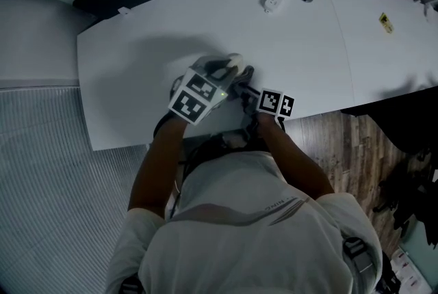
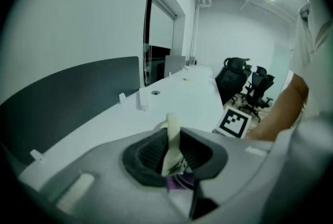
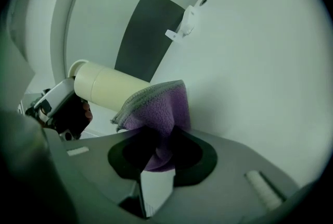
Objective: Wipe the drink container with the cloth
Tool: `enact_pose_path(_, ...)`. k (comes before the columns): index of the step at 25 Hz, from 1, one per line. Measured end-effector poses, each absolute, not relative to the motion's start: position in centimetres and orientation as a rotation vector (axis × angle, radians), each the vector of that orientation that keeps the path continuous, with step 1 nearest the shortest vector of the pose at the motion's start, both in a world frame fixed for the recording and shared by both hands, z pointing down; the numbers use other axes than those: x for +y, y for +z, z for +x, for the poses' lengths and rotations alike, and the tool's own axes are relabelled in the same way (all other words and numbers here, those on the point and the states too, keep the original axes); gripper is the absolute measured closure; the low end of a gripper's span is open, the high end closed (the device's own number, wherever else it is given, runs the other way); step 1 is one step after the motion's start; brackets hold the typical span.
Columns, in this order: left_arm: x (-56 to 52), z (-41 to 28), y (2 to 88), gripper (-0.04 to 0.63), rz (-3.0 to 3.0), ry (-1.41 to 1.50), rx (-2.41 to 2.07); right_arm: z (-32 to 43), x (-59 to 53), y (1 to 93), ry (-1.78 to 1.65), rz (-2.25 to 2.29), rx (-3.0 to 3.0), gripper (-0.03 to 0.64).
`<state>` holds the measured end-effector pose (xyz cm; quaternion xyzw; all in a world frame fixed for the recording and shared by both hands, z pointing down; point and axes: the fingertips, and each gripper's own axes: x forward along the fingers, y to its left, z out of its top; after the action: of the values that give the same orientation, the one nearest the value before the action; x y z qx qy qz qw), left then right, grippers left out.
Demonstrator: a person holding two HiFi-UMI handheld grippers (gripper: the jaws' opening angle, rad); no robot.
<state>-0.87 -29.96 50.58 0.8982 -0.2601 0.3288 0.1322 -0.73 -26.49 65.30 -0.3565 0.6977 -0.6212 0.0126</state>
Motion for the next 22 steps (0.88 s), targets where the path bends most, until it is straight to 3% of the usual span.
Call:
enact_pose_path(8, -29.9, -0.9, 50.5, 0.525, 2.606, 0.947, -0.768, -0.1, -26.0, 65.1, -1.954, -1.063, 2.246, 0.528)
enact_pose_path(16, -29.9, -1.0, 50.4, 0.525, 2.608, 0.938, -0.773, 7.2, -29.3, 55.6, -1.683, -0.903, 2.004, 0.528)
enact_pose_path(22, -29.8, -1.0, 50.5, 0.525, 2.606, 0.932, -0.781, 7.6, -33.6, 50.2, -1.548, -0.686, 1.943, 0.529)
